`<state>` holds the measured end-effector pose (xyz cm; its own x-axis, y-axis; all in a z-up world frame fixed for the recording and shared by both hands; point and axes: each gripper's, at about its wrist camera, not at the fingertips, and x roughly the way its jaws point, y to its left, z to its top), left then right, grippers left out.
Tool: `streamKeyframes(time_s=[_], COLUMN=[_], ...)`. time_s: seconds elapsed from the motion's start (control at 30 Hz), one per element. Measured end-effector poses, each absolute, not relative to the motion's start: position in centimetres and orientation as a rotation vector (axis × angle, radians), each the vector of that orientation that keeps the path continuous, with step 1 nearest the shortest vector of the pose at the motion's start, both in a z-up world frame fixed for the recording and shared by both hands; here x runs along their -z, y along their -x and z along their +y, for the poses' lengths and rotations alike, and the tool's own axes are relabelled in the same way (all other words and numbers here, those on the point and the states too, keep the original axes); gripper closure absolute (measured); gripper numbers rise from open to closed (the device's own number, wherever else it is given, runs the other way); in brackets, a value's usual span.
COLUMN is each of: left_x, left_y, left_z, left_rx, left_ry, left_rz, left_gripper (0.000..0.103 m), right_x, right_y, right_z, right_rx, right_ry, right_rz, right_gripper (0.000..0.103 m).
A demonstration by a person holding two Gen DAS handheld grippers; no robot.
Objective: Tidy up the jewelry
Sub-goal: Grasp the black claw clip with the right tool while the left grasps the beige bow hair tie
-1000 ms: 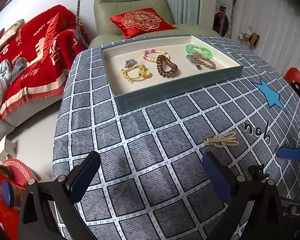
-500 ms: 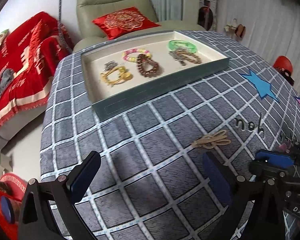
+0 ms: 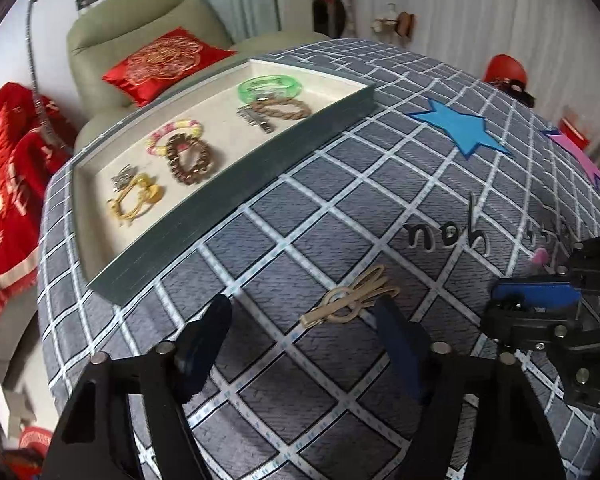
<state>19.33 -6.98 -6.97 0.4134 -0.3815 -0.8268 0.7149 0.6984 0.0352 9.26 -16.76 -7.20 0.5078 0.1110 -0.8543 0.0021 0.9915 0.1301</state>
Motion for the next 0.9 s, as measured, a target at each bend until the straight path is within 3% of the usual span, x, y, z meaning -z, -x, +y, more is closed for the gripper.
streamKeyframes(time_s=[0.13, 0.17, 0.23, 0.3, 0.9], left_x=[6.7, 6.7, 6.6, 6.5, 6.2], left_y=[-19.1, -19.0, -18.6, -18.2, -18.0], left_z=[-7.3, -7.4, -7.5, -7.4, -4.1], left_rx=[0.790, 0.810, 0.815, 0.822, 0.589], left_ry=[-0.433, -0.430, -0.443, -0.444, -0.161], left_rz=[0.922, 0.930, 0.928, 0.927, 0.951], left_gripper=[0.044, 0.056, 0.061, 0.079, 0.079], right_x=[7.2, 7.2, 7.2, 7.3, 6.5], right_y=[-9.3, -9.4, -9.4, -9.4, -9.8], right_z=[-16.8, -16.7, -16.8, -16.8, -17.5], right_rx=[-0.070, -0.071, -0.073, -0.075, -0.078], right_ry=[-0.122, -0.122, -0.124, -0.126, -0.156], right_rz=[1.036, 1.036, 1.036, 1.036, 1.019], right_gripper=[0.083, 0.083, 0.083, 0.083, 0.083])
